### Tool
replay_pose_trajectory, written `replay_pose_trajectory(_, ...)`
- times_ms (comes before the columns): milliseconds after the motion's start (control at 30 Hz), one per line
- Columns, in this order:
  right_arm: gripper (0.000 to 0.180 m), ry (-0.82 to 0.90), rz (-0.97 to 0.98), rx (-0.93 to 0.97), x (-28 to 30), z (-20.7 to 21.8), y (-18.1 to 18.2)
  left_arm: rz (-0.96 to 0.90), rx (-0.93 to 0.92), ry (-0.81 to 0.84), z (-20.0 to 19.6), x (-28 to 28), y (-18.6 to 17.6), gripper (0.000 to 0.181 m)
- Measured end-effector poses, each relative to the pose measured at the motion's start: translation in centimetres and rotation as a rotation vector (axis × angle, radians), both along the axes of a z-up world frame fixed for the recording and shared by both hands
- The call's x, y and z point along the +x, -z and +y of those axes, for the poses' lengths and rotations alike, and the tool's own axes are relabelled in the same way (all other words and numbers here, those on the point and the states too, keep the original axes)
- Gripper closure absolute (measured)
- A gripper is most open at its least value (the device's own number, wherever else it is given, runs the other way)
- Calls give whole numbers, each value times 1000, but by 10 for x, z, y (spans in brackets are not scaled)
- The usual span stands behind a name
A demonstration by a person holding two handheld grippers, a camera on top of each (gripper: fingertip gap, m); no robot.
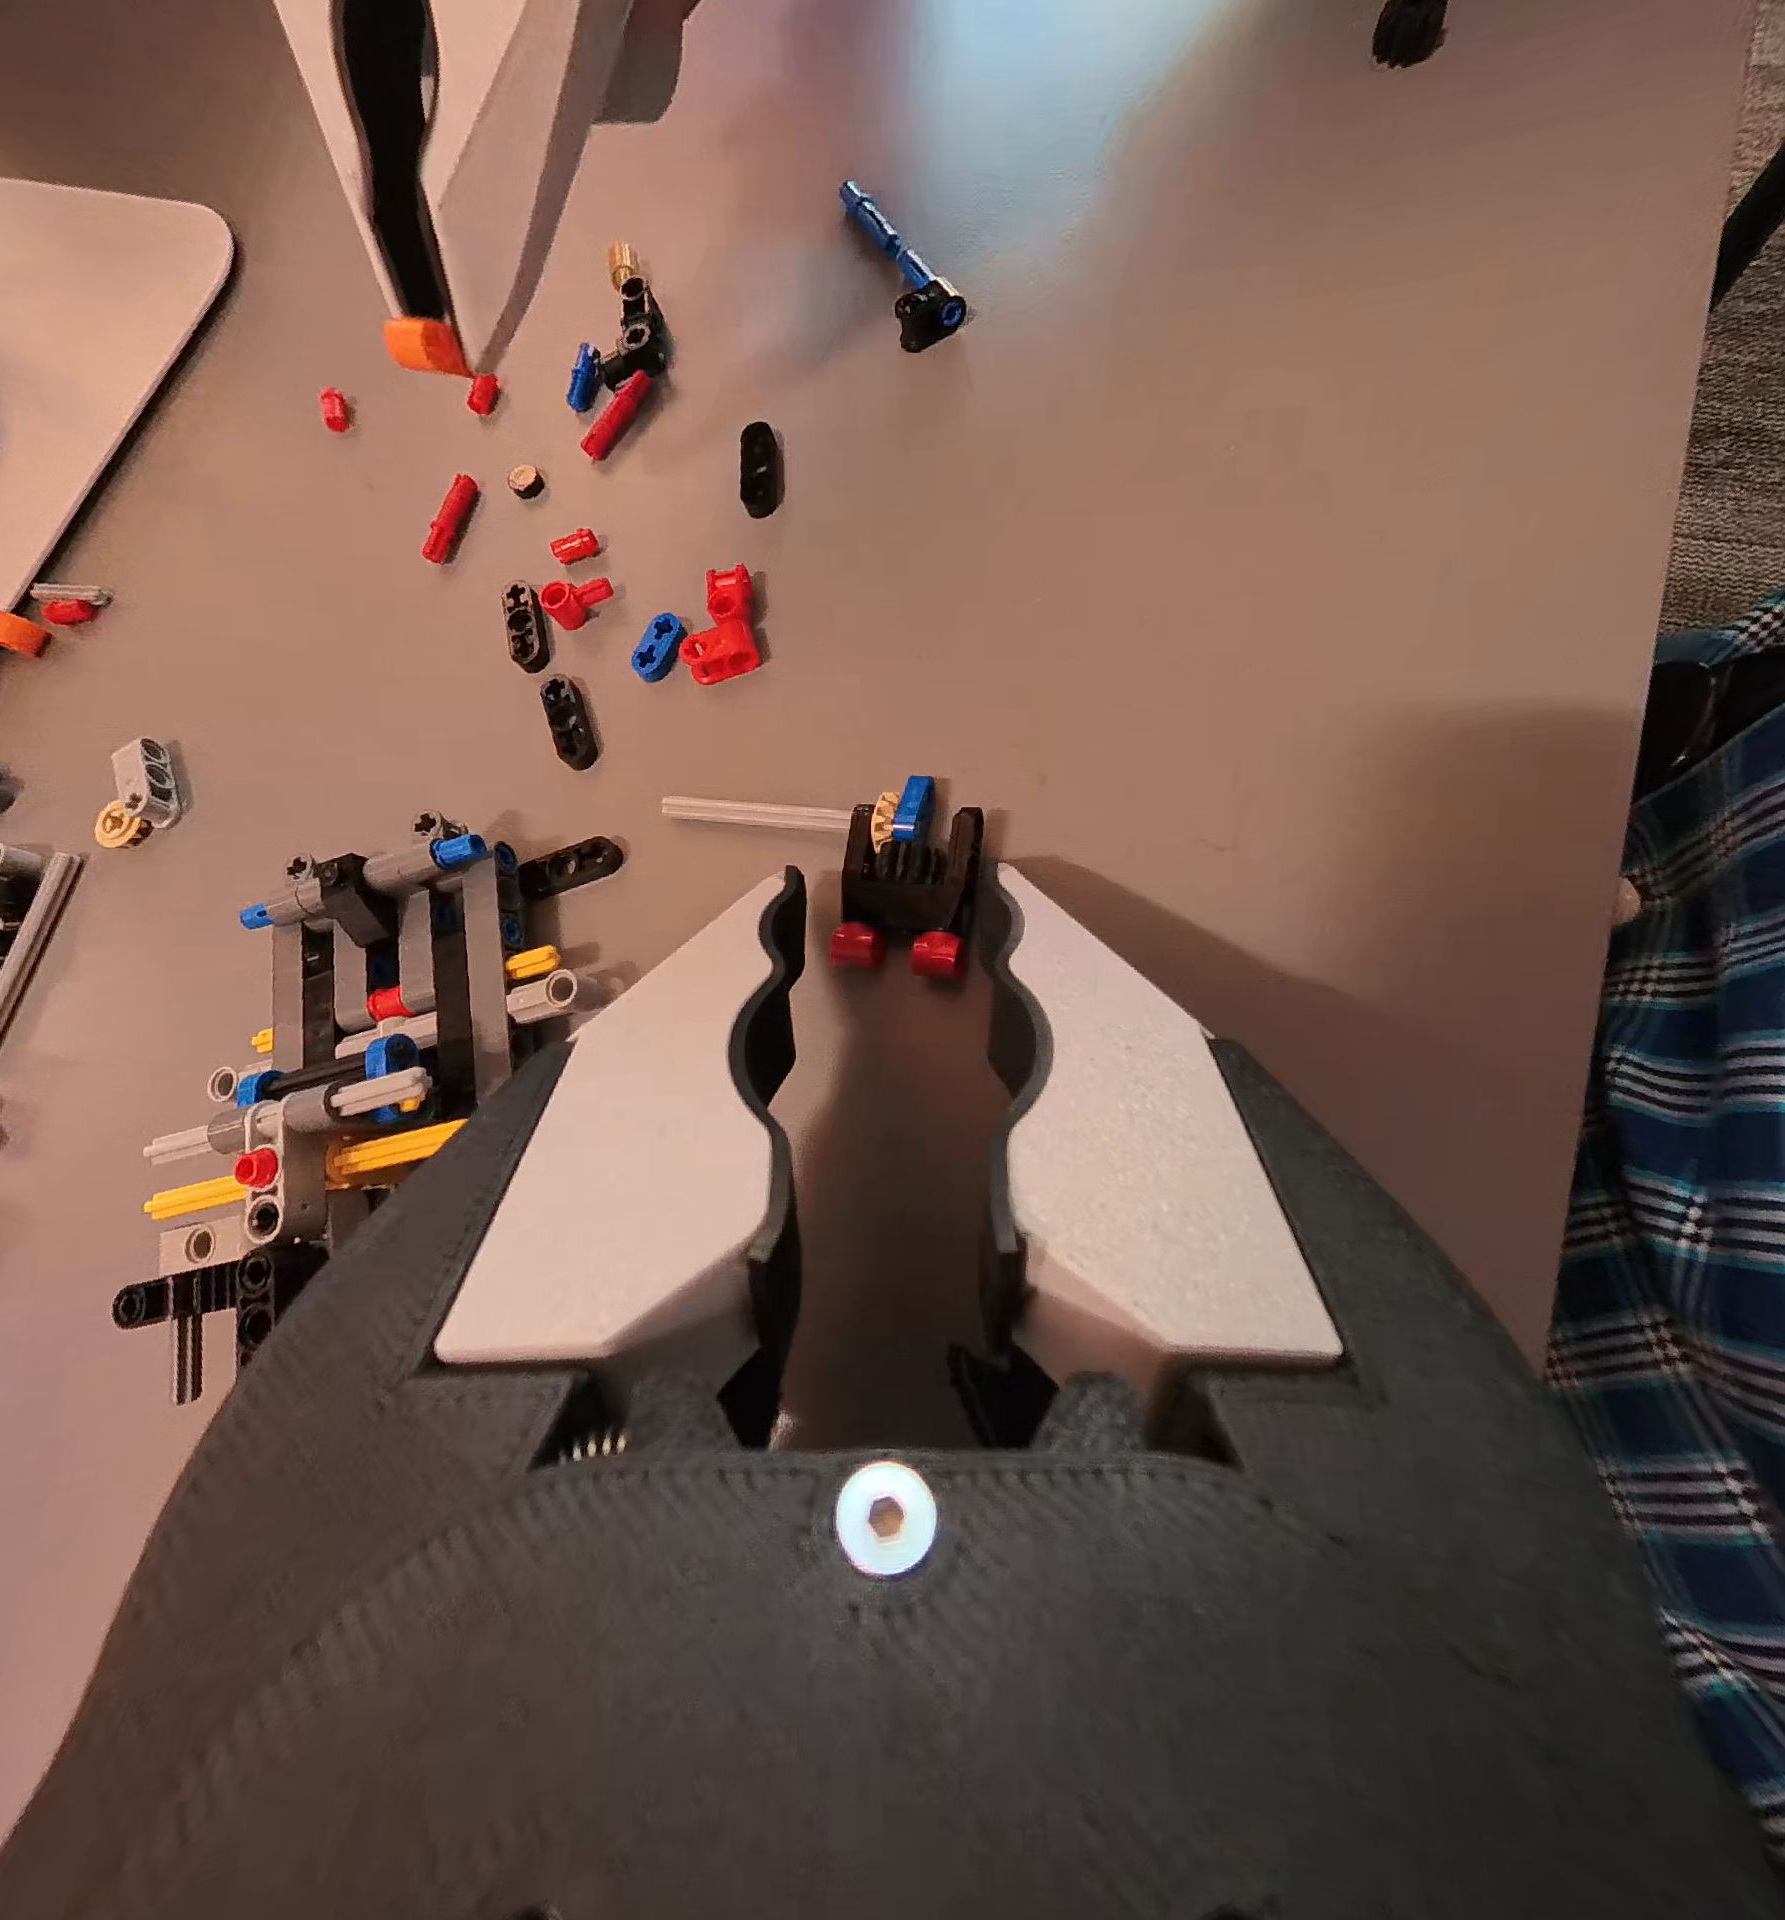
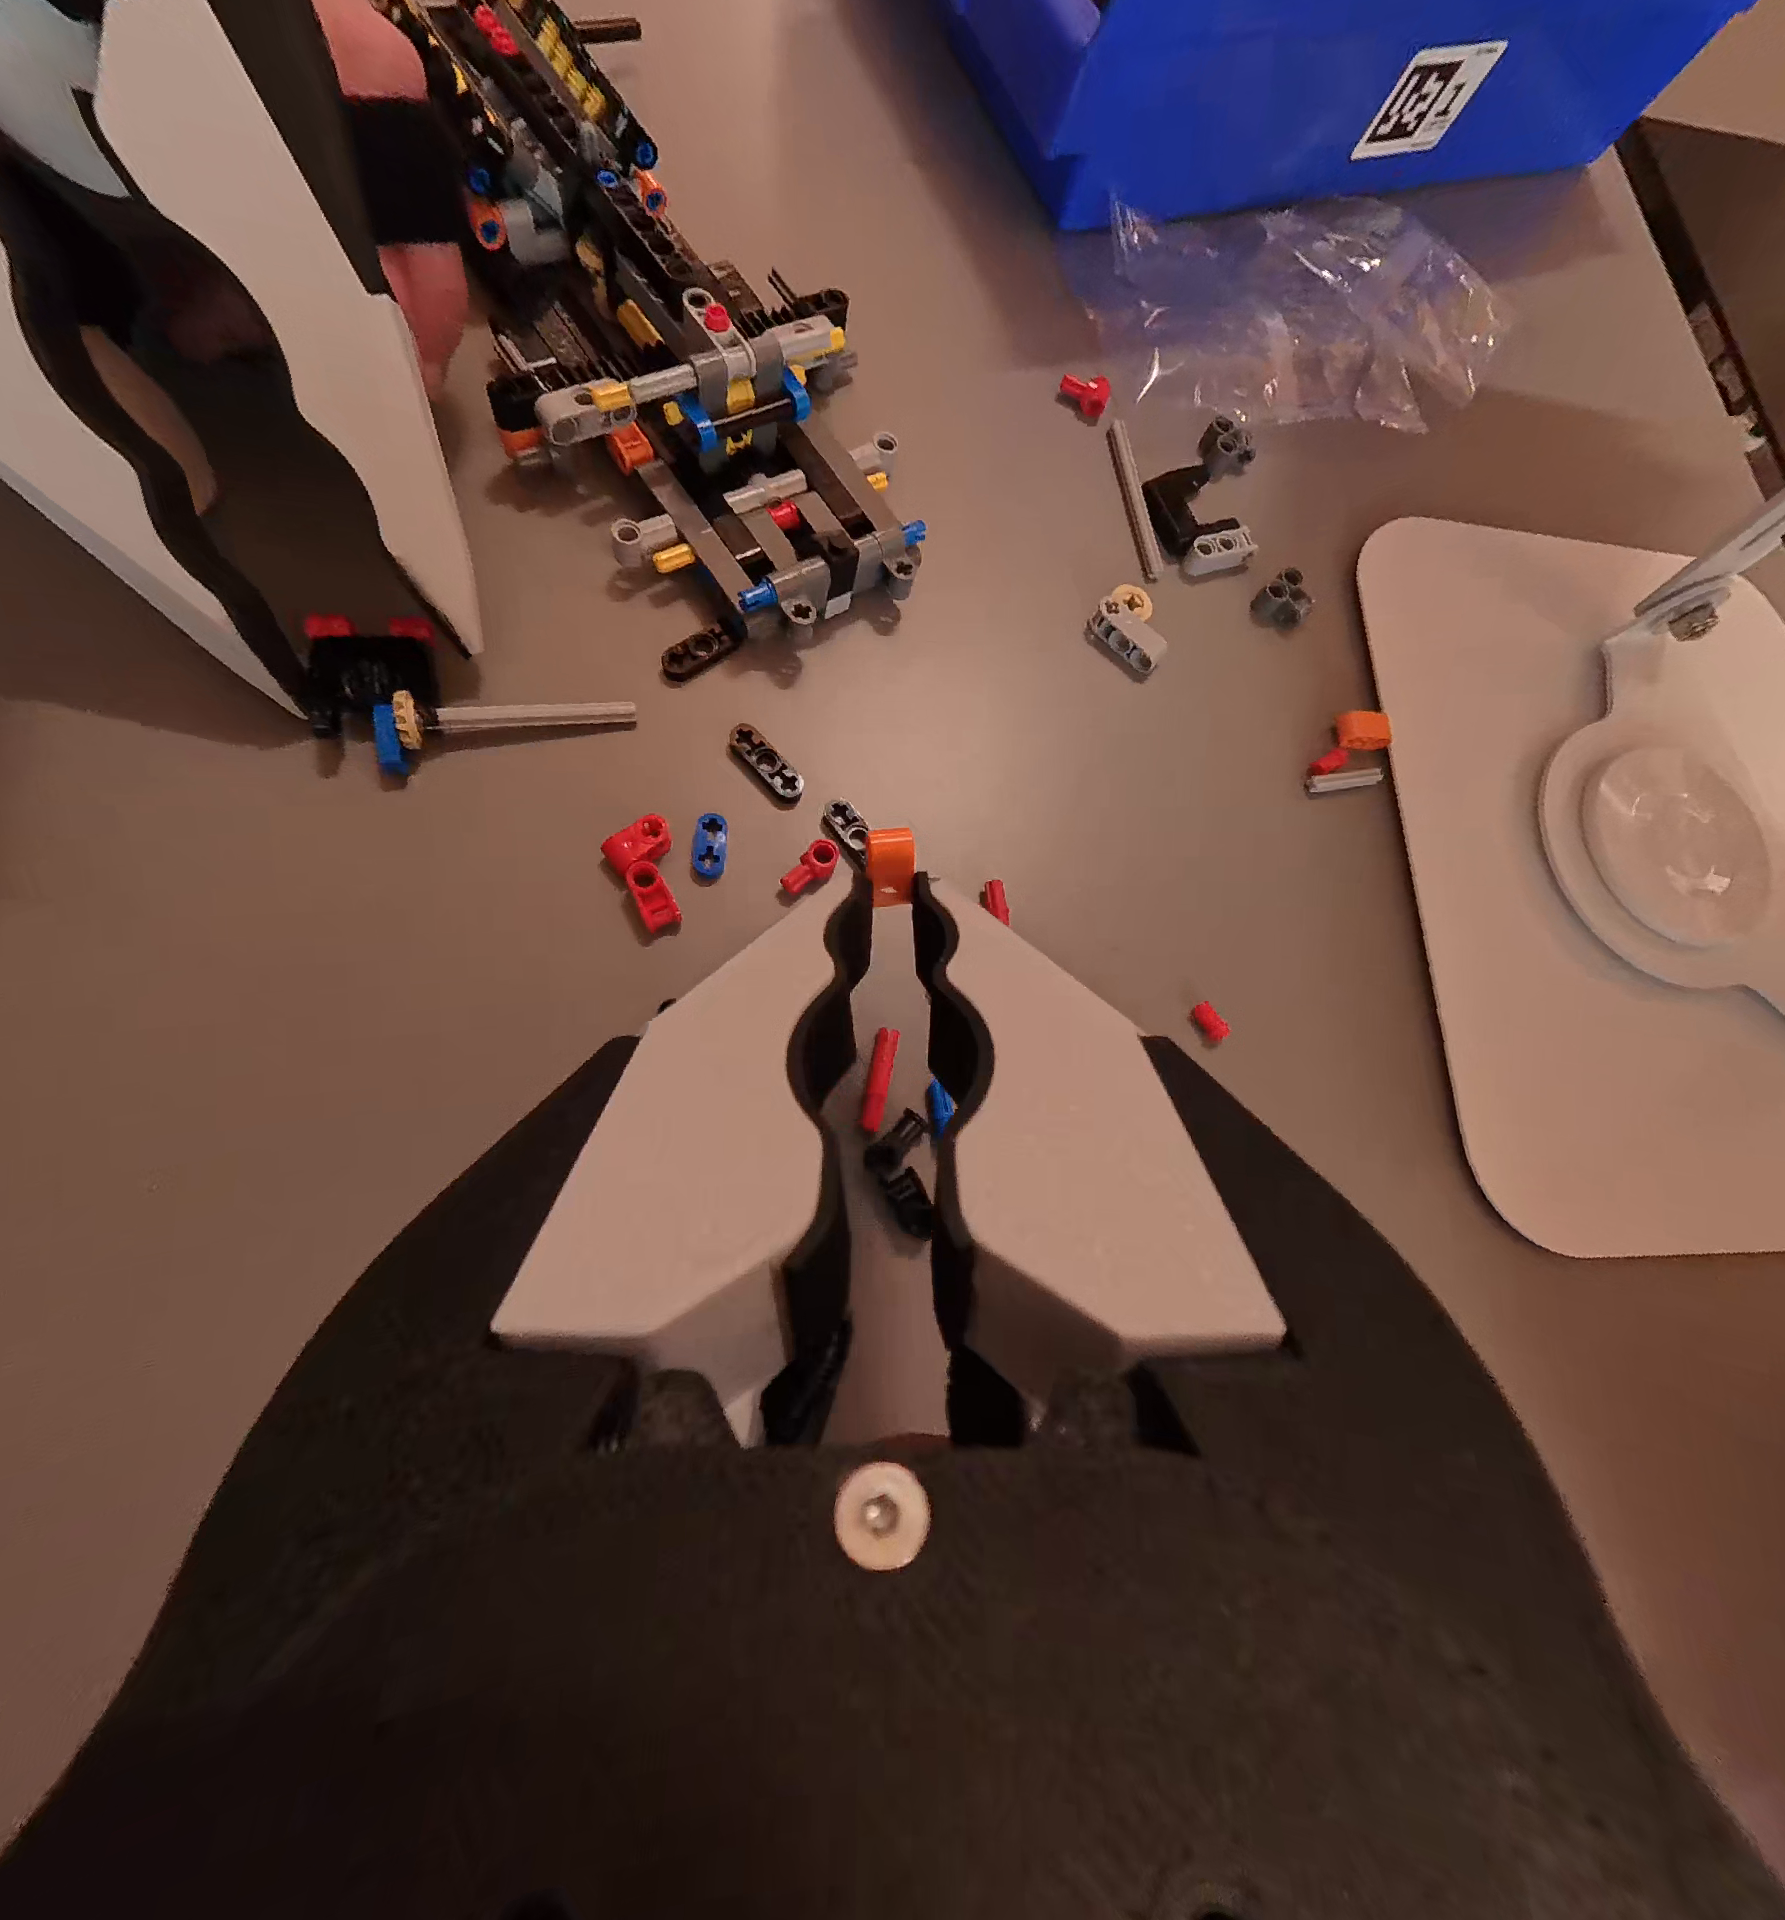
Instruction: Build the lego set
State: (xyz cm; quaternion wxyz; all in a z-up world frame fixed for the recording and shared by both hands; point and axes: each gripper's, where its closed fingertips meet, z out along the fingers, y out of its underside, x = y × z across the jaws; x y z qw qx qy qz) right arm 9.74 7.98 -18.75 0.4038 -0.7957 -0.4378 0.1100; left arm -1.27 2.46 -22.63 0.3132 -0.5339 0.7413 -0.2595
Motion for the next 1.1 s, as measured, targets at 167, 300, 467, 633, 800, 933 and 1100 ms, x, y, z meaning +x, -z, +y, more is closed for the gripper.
replay_pose_trajectory(167,175,-4,11,-5,-1,0,1,1,-6,3,-1,-1,0,147)
replay_pose_trajectory(300,175,-3,27,-16,0,0,2,1,-7,3,-1,-1,0,147)
replay_pose_trajectory(467,175,-11,27,-15,0,-2,2,4,-14,2,-2,-2,1,146)
replay_pose_trajectory(633,175,-13,30,-3,-1,-3,-1,6,-20,3,-2,-2,1,146)
replay_pose_trajectory(800,175,-13,28,2,0,-4,-2,8,-25,2,-3,-2,2,146)
replay_pose_trajectory(933,175,-10,23,-1,1,-4,-2,8,-26,2,-3,-2,2,146)
replay_pose_trajectory(1100,175,-22,16,4,1,-8,-5,7,-24,-2,-3,-1,2,145)
